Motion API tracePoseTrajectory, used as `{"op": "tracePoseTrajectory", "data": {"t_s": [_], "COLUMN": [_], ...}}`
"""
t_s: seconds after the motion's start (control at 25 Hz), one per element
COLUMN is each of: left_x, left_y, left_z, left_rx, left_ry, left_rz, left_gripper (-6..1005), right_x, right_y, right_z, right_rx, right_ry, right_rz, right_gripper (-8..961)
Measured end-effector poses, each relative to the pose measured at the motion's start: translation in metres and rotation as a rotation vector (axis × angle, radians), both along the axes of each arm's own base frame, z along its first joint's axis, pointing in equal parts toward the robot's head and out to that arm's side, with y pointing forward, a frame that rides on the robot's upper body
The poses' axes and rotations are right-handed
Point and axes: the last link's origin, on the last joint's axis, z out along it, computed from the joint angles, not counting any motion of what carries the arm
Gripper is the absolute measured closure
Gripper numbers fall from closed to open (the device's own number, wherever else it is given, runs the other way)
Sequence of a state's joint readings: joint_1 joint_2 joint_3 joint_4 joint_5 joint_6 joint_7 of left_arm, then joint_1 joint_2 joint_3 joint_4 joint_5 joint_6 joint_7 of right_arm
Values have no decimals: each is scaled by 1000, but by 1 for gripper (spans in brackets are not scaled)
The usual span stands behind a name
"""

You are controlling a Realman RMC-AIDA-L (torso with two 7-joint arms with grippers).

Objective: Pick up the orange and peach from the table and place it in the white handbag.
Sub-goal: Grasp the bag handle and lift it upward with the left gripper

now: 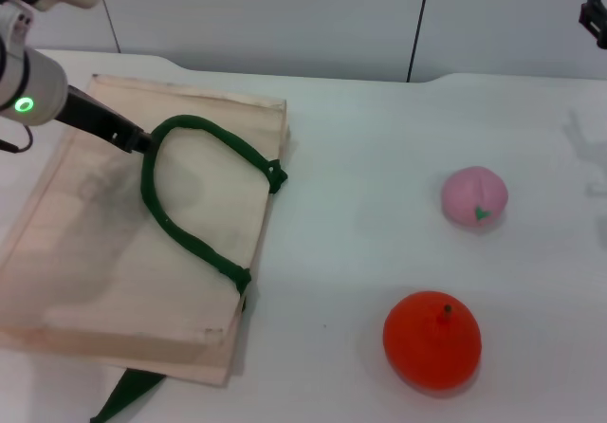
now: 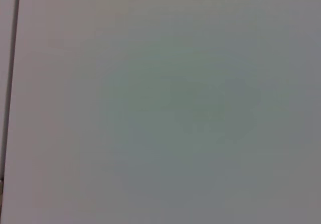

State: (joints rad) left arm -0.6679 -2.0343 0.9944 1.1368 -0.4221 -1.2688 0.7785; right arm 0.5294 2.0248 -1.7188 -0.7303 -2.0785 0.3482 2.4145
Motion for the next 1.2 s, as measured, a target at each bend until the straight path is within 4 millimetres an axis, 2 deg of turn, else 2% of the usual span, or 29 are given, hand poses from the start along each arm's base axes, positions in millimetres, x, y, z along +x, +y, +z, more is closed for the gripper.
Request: {"op": "tracePoseTrajectory", "data": {"t_s": [0.24, 0.68, 1.2], "left_x": [-3, -4, -3], "left_y": [4, 11, 15], "left_z": [-10, -9, -23], "left_rx": [1, 69, 54], "left_ry": [11, -24, -51], "left_rz": [-4, 11, 16], "left_gripper": [519, 520, 521], "right_x": [0, 0, -3], "right_y": [0, 0, 0], "right_z": [0, 1, 1], "right_rx": [0, 2, 2], "right_ry": [0, 2, 3], "right_rz": [2, -1, 10], "right_gripper": [91, 91, 91]}}
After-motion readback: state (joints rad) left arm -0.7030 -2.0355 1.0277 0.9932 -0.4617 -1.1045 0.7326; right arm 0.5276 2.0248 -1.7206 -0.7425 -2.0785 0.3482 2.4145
